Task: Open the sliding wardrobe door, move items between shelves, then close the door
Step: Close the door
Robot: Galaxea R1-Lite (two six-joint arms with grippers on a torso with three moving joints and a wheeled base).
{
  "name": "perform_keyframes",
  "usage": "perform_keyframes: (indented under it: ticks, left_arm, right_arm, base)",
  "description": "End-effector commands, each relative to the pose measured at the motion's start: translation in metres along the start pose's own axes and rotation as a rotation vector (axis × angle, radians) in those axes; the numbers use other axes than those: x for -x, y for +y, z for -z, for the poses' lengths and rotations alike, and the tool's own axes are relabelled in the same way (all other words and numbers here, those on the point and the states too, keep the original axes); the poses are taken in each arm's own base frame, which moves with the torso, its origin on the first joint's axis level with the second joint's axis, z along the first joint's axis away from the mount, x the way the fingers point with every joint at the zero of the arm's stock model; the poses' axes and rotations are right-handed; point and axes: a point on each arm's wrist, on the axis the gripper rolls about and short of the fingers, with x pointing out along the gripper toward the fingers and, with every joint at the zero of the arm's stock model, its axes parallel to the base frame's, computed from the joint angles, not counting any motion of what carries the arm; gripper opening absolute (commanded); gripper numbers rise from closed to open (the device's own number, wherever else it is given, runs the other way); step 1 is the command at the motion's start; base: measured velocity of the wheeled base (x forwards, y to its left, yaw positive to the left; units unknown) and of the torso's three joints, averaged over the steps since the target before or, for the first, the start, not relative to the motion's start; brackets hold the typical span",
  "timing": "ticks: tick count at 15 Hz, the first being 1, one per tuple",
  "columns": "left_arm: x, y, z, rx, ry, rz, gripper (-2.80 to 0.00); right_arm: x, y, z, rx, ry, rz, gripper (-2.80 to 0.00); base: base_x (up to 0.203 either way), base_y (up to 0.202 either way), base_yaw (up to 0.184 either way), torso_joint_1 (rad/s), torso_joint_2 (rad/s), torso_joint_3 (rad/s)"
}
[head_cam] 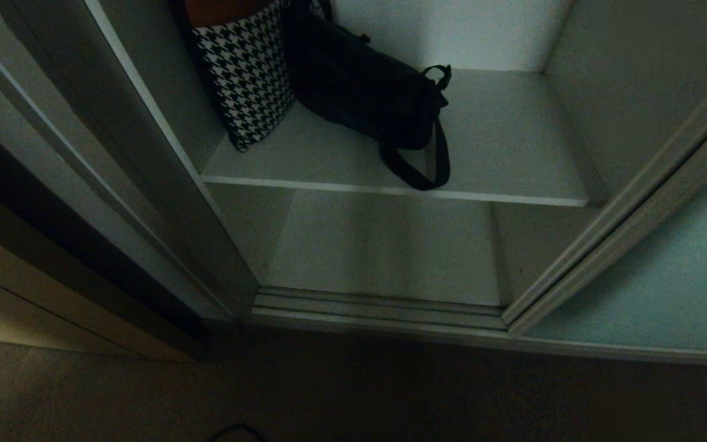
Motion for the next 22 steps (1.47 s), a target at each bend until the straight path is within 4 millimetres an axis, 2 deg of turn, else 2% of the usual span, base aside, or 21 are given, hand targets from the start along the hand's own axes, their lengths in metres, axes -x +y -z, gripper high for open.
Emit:
perform_keyframes:
  ticks: [1,3,7,11,16,18,20,22]
  left_arm:
    - [0.000,0.000,0.000,0.000,0.001,0.000,-2.80]
    - [0.000,0.000,0.000,0.000,0.002,0.000,-2.80]
    - [0.000,0.000,0.000,0.000,0.002,0.000,-2.80]
    - [0.000,0.000,0.000,0.000,0.000,0.000,-2.80]
    - [0.000,0.000,0.000,0.000,0.002,0.000,-2.80]
    - [0.000,0.000,0.000,0.000,0.000,0.000,-2.80]
    - [0.000,0.000,0.000,-0.001,0.000,0.000,-2.80]
    - [0.000,0.000,0.000,0.000,0.002,0.000,-2.80]
  right_arm:
    - [-0.005,-0.003,0.002,-0.009,0.016,0.009,-2.80]
    - [-0.010,-0.007,0.004,-0.015,0.030,0.020,-2.80]
    - [-0.003,-0.005,0.008,-0.011,0.074,-0.035,-2.80]
    - [-0.006,-0.002,0.014,-0.006,0.109,-0.063,-2.80]
    - [-0.008,0.013,0.034,0.037,0.219,-0.186,-2.80]
    - [0.000,0.026,0.047,0.084,0.277,-0.301,-2.80]
    - [0.023,0.033,0.055,0.113,0.301,-0.407,-2.80]
    - [0.044,0.031,0.057,0.121,0.275,-0.459,-2.80]
  base:
    - [0.000,0.000,0.000,0.000,0.00,0.000]
    - [0.000,0.000,0.000,0.000,0.00,0.000]
    - [0.000,0.000,0.000,0.000,0.00,0.000]
    - [0.000,0.000,0.000,0.000,0.00,0.000]
    - [0.000,0.000,0.000,0.000,0.00,0.000]
    - [0.000,0.000,0.000,0.000,0.00,0.000]
    - [0.000,0.000,0.000,0.000,0.00,0.000]
    - [0.000,0.000,0.000,0.000,0.00,0.000]
